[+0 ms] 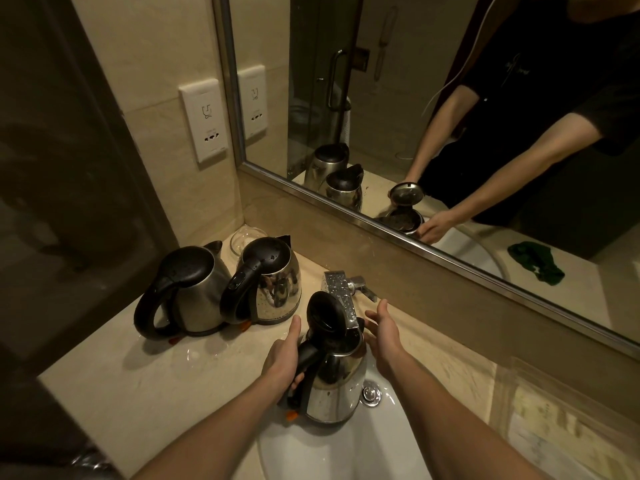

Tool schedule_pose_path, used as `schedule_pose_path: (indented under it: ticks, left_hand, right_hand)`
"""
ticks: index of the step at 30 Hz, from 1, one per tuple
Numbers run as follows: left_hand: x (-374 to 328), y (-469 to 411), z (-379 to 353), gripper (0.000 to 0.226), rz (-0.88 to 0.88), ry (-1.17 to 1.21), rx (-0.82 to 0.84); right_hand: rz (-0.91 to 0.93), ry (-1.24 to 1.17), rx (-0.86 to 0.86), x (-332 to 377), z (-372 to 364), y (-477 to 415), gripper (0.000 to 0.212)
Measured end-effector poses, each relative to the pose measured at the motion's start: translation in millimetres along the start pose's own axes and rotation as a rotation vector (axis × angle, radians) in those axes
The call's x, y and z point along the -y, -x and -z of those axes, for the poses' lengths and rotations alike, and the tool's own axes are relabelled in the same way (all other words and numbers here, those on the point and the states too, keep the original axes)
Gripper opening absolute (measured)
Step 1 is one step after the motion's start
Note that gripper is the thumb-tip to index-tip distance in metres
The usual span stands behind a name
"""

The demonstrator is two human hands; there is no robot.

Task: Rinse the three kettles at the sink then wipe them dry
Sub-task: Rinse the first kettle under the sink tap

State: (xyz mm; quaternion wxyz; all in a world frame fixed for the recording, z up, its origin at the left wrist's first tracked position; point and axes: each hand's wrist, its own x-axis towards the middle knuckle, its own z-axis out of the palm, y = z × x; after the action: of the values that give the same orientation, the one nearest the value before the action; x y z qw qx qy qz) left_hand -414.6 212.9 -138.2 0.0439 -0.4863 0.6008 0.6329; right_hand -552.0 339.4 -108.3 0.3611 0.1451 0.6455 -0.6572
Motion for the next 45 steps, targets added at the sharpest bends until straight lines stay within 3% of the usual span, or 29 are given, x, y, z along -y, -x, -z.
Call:
schedule_pose_path:
  ticks: [32, 45]
  left_hand:
    - [-4, 2, 0, 0.076, -0.040, -0.014, 0.009]
    - [-2, 0, 2, 0.082, -0.044, -0.031, 0.019]
  right_hand:
    - [0.006, 0.019, 0.001, -3, 2, -11, 0.061]
    - [0.007, 0.023, 0.023, 0, 0, -7, 0.064]
